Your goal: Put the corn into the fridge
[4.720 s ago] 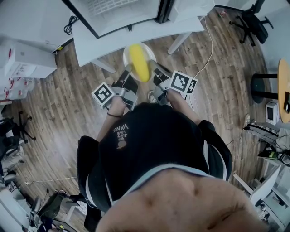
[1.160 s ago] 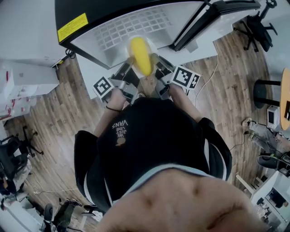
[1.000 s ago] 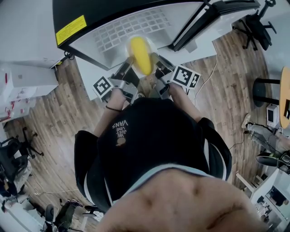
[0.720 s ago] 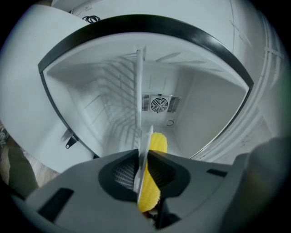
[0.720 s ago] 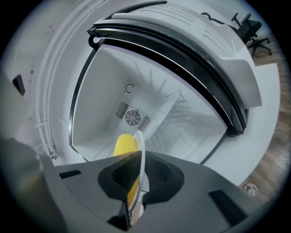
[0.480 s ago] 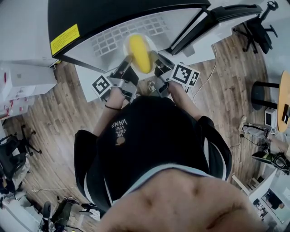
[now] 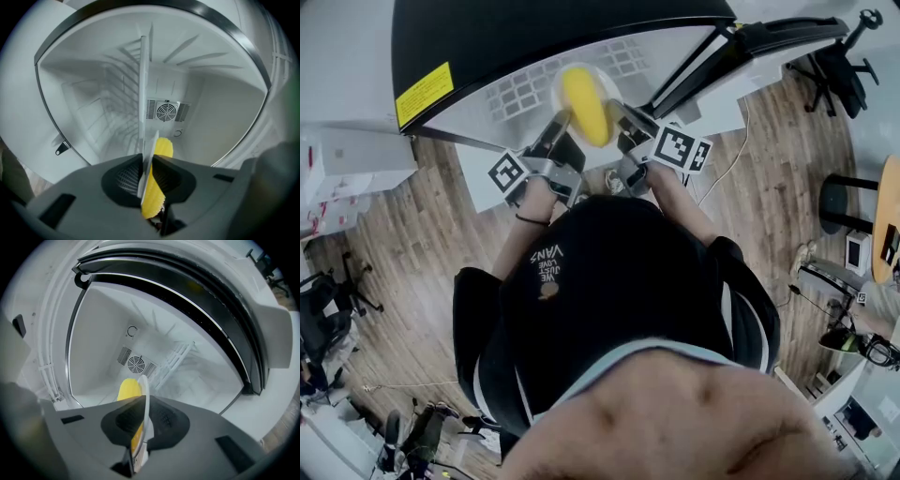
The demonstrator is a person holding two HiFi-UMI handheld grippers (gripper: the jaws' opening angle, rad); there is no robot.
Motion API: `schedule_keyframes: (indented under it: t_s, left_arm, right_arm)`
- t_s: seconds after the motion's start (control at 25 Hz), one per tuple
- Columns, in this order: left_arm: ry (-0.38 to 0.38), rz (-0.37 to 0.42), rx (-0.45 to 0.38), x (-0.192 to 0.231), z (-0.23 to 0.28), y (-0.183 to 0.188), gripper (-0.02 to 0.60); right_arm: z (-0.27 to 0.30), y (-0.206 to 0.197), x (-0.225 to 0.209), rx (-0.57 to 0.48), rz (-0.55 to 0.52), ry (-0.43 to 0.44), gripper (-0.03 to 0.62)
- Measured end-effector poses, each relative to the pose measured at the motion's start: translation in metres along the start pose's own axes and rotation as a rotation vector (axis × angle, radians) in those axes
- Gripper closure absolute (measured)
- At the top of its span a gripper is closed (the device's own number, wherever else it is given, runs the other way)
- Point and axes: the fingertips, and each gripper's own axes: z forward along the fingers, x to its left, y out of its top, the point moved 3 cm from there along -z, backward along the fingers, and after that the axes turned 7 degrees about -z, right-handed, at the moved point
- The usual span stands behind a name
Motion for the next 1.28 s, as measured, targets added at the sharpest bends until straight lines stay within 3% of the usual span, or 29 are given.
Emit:
schedule_keyframes:
  t_s: [0.88, 1.28]
  left_arm:
    - [0.022, -0.043, -0.099, 0.006, 0.021, 0.006, 0.535]
    - [0.016, -0.063, -0.123, 0.005, 0.026, 0.009, 0.535]
  right_arm:
    - [0.019, 0.019, -0.02, 0.061, 0.008, 0.03, 0.566]
    - [0.027, 0.024, -0.024, 0.04, 0.036, 0.042, 0.566]
